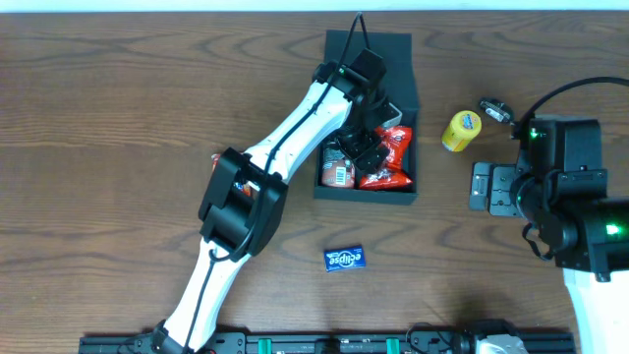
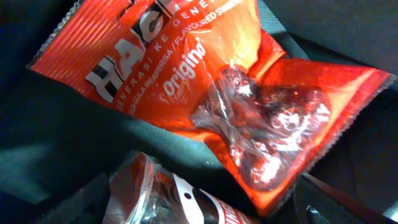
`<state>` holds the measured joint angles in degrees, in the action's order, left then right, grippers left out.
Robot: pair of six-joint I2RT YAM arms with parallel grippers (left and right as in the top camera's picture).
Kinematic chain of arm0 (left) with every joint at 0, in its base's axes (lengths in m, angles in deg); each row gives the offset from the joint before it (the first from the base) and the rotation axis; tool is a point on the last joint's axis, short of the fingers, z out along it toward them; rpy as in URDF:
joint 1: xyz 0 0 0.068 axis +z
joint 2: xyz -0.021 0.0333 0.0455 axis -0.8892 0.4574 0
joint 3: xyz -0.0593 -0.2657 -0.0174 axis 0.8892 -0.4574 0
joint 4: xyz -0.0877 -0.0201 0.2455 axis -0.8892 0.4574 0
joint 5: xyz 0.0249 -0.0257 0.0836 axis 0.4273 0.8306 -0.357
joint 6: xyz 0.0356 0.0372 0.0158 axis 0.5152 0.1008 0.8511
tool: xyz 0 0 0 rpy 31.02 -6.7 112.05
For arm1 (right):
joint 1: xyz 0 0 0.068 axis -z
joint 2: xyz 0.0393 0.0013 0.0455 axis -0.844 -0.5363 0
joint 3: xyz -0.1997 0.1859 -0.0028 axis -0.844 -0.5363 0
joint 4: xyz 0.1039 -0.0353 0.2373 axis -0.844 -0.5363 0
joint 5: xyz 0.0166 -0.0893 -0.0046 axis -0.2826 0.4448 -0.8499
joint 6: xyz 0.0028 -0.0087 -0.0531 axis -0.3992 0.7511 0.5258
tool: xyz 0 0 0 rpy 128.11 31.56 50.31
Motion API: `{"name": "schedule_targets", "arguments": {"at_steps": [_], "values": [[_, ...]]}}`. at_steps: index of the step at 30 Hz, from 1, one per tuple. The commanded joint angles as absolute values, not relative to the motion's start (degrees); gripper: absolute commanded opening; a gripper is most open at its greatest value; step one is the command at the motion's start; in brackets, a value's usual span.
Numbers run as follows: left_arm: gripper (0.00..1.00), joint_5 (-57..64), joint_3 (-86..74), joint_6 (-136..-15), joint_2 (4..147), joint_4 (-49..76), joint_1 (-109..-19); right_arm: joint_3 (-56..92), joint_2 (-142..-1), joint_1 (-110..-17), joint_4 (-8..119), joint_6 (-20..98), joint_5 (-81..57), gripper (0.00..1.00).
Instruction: Pack container
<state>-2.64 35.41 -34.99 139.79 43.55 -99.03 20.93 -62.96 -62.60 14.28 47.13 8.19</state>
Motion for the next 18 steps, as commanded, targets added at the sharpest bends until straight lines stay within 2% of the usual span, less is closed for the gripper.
{"name": "schedule_targets", "arguments": {"at_steps": [1, 14, 18], "values": [[0.95, -2.0, 35.2, -36.5, 136.3, 44.2, -99.7, 20.5, -62.7, -62.1, 14.3, 46.3, 8.0, 0.99], [0.95, -2.5, 35.2, -36.5, 135.0, 43.2, -99.7, 20.5, -62.7, -62.1, 14.2, 46.3, 8.0, 0.99], [0.95, -6.4, 35.2, -36.6, 135.0, 41.6, -99.7, 20.5, -62.7, -62.1, 14.2, 46.3, 8.0, 0.99]]}}
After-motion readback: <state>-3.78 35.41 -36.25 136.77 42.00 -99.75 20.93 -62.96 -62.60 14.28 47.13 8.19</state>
